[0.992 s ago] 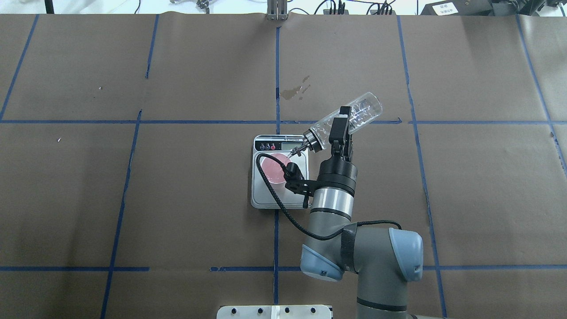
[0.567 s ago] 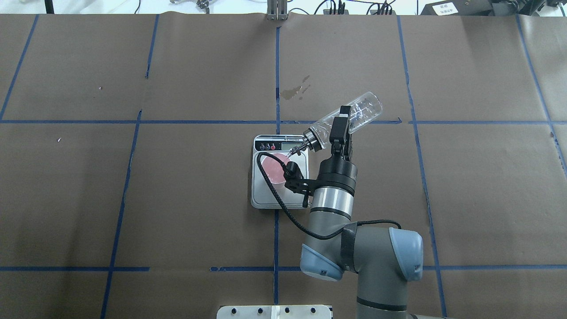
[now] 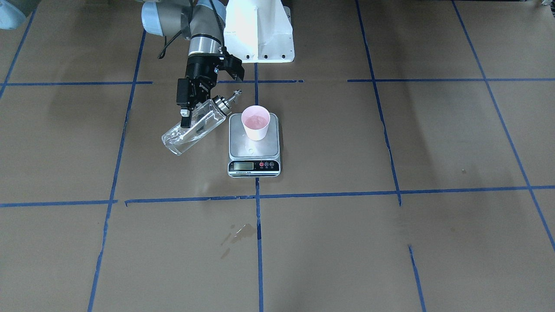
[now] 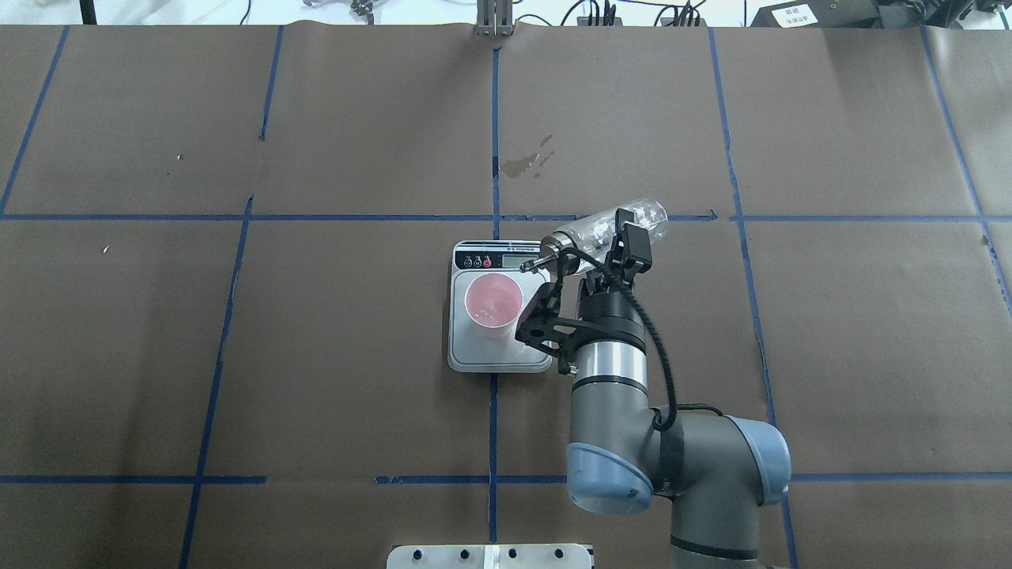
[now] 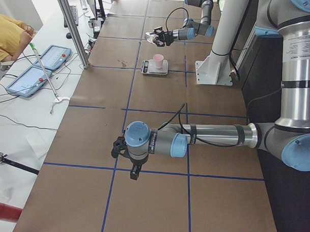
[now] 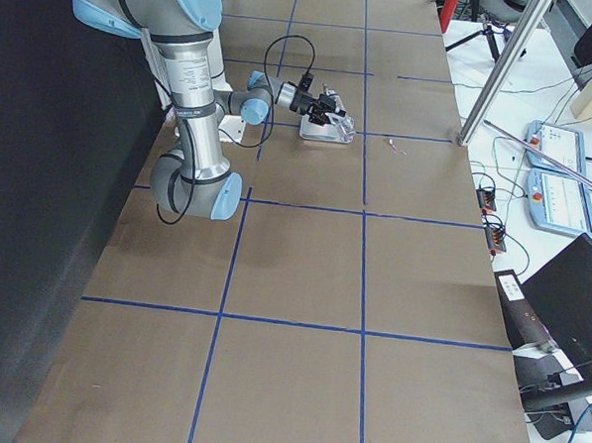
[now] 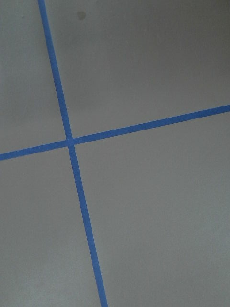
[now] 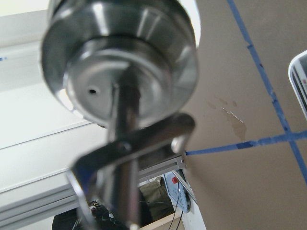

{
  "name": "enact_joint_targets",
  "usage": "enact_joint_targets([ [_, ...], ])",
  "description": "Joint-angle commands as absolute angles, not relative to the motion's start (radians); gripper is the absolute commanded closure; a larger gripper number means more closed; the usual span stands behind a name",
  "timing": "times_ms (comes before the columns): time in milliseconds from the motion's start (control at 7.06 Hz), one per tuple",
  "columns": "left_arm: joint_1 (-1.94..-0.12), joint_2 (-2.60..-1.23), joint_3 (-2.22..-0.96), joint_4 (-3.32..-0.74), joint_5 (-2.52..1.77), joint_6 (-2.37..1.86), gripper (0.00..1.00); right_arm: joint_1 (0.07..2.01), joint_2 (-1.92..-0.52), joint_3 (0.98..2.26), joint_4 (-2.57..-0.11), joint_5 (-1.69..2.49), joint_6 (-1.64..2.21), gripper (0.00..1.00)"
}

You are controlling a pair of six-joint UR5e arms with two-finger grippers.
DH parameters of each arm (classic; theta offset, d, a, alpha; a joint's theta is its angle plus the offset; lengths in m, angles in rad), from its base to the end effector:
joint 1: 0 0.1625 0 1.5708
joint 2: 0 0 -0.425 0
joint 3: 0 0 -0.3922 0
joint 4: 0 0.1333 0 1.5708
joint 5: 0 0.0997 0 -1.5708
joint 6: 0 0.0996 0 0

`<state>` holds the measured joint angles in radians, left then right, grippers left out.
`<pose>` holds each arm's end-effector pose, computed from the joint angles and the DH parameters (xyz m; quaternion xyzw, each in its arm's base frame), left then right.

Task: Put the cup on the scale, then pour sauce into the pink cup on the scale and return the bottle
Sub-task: 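Tilt the bottle upright and carry it back to its spot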

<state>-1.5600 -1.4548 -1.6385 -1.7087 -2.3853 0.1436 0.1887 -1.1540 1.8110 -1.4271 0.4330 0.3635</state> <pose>-0.0560 -0.4486 0.6627 0.0673 0.3921 0.0884 0.9132 -0.5297 -0.3289 0.2691 0.5911 0.0673 -0.1950 0.7798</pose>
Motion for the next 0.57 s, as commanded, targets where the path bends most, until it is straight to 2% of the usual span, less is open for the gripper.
enact_joint_targets([
  [0,-1.560,-1.453,-1.638,-1.709,-2.385,0.144,0.00,0.193,-1.200,1.837,-1.258,0.549,0.523,1.00],
  [425,-1.560,-1.447,-1.641,-1.712,-2.385,0.146,0.00,0.250,-1.245,1.940,-1.256,0.803,0.925,1.00],
])
